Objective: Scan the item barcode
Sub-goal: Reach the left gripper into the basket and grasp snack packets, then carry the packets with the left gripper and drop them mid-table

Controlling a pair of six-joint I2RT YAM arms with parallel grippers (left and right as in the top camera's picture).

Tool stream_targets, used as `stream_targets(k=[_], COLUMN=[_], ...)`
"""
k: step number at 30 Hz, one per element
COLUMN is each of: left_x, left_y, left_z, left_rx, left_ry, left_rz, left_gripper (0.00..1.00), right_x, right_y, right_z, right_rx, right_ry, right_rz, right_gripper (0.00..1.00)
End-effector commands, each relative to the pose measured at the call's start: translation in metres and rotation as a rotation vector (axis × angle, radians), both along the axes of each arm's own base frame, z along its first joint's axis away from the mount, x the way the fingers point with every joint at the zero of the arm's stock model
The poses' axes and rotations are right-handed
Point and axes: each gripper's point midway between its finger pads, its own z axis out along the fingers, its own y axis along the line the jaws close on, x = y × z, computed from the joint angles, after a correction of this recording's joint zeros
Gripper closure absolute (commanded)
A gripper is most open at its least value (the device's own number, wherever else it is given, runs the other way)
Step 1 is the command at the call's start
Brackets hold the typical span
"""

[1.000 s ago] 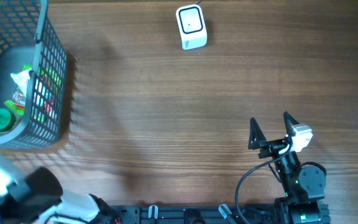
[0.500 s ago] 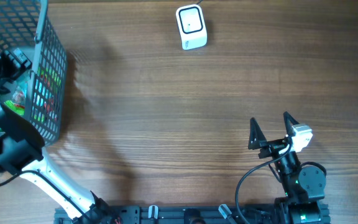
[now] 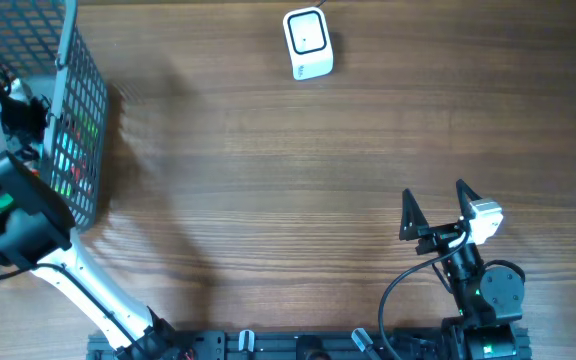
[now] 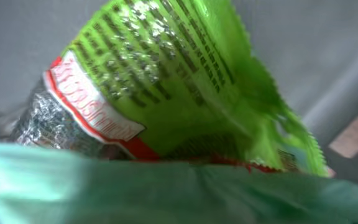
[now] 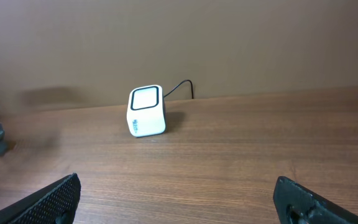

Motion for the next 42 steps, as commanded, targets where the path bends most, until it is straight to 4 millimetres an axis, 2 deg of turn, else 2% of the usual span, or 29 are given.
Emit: stream_targets(k=[1, 3, 4, 5, 6, 9, 10, 11, 13, 16, 20, 24, 28, 29, 31, 33, 34, 35, 36, 37, 38, 40, 42], left_x=[-0.016, -0.019, -0.02, -0.021, -0.022, -0.023, -0.023, -0.023, -0.022, -0.014, 0.006, 0.017, 0.003, -0.005, -0.021, -0.034, -0.038, -0.043, -0.047, -0.052, -0.056, -0.061, -0.064], left_y=[-0.002, -0.003, -0.004, -0.004, -0.005, -0.006, -0.006, -0.006, -0.004, 0.001, 0.013, 0.026, 0.017, 0.012, -0.003, -0.032, -0.046, -0.069, -0.087, -0.113, -0.129, -0.162, -0.197], left_z=[-0.029, -0.036, -0.039, -0.042, -0.044, -0.047, -0.047, -0.047, -0.044, -0.023, 0.042, 0.159, 0.26, 0.288, 0.332, 0.371, 0.383, 0.397, 0.404, 0.409, 0.408, 0.395, 0.374], left_rx=[0.012, 0.009, 0.008, 0.007, 0.005, 0.002, 0.002, 0.002, 0.007, 0.027, 0.092, 0.224, 0.293, 0.303, 0.305, 0.236, 0.201, 0.142, 0.097, 0.035, 0.005, -0.045, -0.073], left_ry=[0.076, 0.081, 0.083, 0.084, 0.087, 0.091, 0.091, 0.09, 0.084, 0.052, -0.054, -0.266, -0.488, -0.559, -0.675, -0.801, -0.84, -0.888, -0.913, -0.924, -0.91, -0.84, -0.741], left_rz=[-0.018, -0.018, -0.018, -0.018, -0.018, -0.019, -0.019, -0.019, -0.016, -0.011, 0.018, 0.123, 0.24, 0.283, 0.329, 0.3, 0.265, 0.208, 0.164, 0.104, 0.075, 0.011, -0.091], left_gripper=[0.0, 0.02, 0.08, 0.18, 0.34, 0.63, 0.75, 0.82, 0.94, 0.96, 0.96, 0.96, 0.96, 0.96, 0.96, 0.96, 0.96, 0.96, 0.96, 0.96, 0.96, 0.95, 0.93], right_x=[0.0, 0.0, 0.0, 0.0, 0.0, 0.0, 0.0, 0.0, 0.0, 0.0, 0.0, 0.0, 0.0, 0.0, 0.0, 0.0, 0.0, 0.0, 0.0, 0.0, 0.0, 0.0, 0.0], right_y=[-0.002, -0.002, -0.002, -0.002, -0.002, -0.002, -0.002, -0.002, -0.002, -0.002, -0.002, -0.002, -0.002, -0.002, -0.002, -0.002, -0.002, -0.002, -0.002, -0.002, -0.002, -0.002, -0.002], right_z=[0.002, 0.002, 0.002, 0.002, 0.002, 0.002, 0.002, 0.002, 0.002, 0.002, 0.002, 0.002, 0.002, 0.002, 0.002, 0.002, 0.002, 0.002, 0.002, 0.002, 0.002, 0.002, 0.002], right_rx=[0.007, 0.007, 0.007, 0.007, 0.007, 0.007, 0.007, 0.007, 0.007, 0.007, 0.007, 0.007, 0.007, 0.007, 0.007, 0.007, 0.007, 0.007, 0.007, 0.007, 0.007, 0.007, 0.007], right_ry=[-0.008, -0.008, -0.008, -0.008, -0.008, -0.008, -0.008, -0.008, -0.008, -0.008, -0.008, -0.008, -0.008, -0.008, -0.008, -0.008, -0.008, -0.008, -0.008, -0.008, -0.008, -0.008, -0.008], right_rz=[-0.015, -0.015, -0.015, -0.015, -0.015, -0.015, -0.015, -0.015, -0.015, -0.015, -0.015, -0.015, -0.015, -0.015, -0.015, -0.015, -0.015, -0.015, -0.015, -0.015, -0.015, -0.015, -0.015], right_gripper=[0.0, 0.0, 0.0, 0.0, 0.0, 0.0, 0.0, 0.0, 0.0, 0.0, 0.0, 0.0, 0.01, 0.0, 0.0, 0.0, 0.0, 0.0, 0.0, 0.0, 0.0, 0.0, 0.0])
